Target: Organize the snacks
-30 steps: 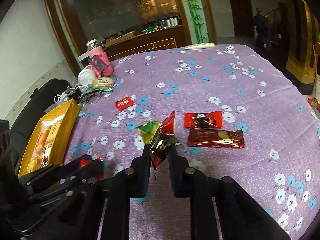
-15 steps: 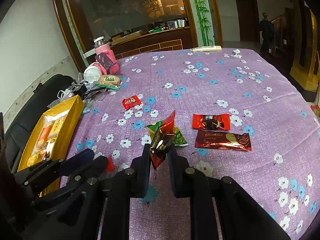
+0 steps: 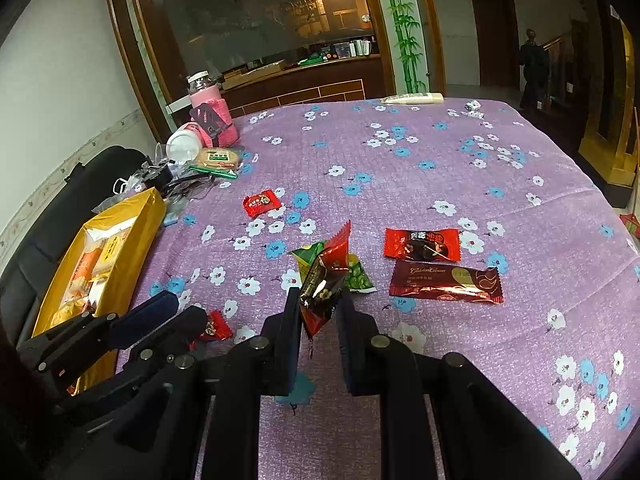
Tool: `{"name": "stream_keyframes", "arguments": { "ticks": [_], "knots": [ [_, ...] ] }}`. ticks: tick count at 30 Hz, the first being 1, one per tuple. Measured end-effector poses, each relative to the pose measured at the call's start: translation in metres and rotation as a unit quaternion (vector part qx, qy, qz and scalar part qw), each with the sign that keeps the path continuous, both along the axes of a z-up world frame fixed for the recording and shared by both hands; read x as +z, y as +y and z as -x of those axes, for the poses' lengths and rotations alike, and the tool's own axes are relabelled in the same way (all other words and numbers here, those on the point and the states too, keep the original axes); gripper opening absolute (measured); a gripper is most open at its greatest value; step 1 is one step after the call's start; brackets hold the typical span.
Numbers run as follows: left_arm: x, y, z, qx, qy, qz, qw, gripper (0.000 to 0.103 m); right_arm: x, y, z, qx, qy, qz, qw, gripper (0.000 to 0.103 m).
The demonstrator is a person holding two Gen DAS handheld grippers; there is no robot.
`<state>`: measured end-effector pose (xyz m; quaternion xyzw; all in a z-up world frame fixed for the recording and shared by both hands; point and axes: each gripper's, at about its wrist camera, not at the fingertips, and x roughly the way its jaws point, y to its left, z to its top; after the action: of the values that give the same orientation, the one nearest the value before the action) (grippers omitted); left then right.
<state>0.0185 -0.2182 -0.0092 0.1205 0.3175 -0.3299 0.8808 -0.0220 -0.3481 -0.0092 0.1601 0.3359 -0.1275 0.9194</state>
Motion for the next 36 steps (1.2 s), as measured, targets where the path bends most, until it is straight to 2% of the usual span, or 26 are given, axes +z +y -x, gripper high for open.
{"name": "stream_keyframes", "arguments": {
  "ticks": [15, 23, 26, 30, 36],
  "knots": [
    [0.003, 0.001, 0.003, 0.005, -0.02, -0.001, 0.9998, 0.024, 0.001, 0.003, 0.001, 0.0, -0.006, 0.004, 1.0, 0.016],
    [0.009, 0.002, 0.008, 0.009, -0.037, 0.006, 0.9992, 0.024, 0.005, 0.0, 0.004, -0.015, -0.015, 0.014, 1.0, 0.016],
    [0.013, 0.007, 0.013, 0.013, -0.044, 0.009, 0.9989, 0.024, 0.006, -0.004, 0.008, -0.028, -0.017, 0.0, 0.999, 0.016],
    [0.021, 0.028, 0.023, 0.018, -0.048, 0.023, 0.9984, 0.024, 0.008, 0.001, 0.018, -0.025, -0.018, -0.026, 0.999, 0.016],
    [0.036, 0.073, 0.022, 0.049, -0.048, 0.049, 0.9964, 0.024, 0.014, 0.036, 0.018, 0.022, -0.019, -0.048, 0.998, 0.016]
  ]
}}
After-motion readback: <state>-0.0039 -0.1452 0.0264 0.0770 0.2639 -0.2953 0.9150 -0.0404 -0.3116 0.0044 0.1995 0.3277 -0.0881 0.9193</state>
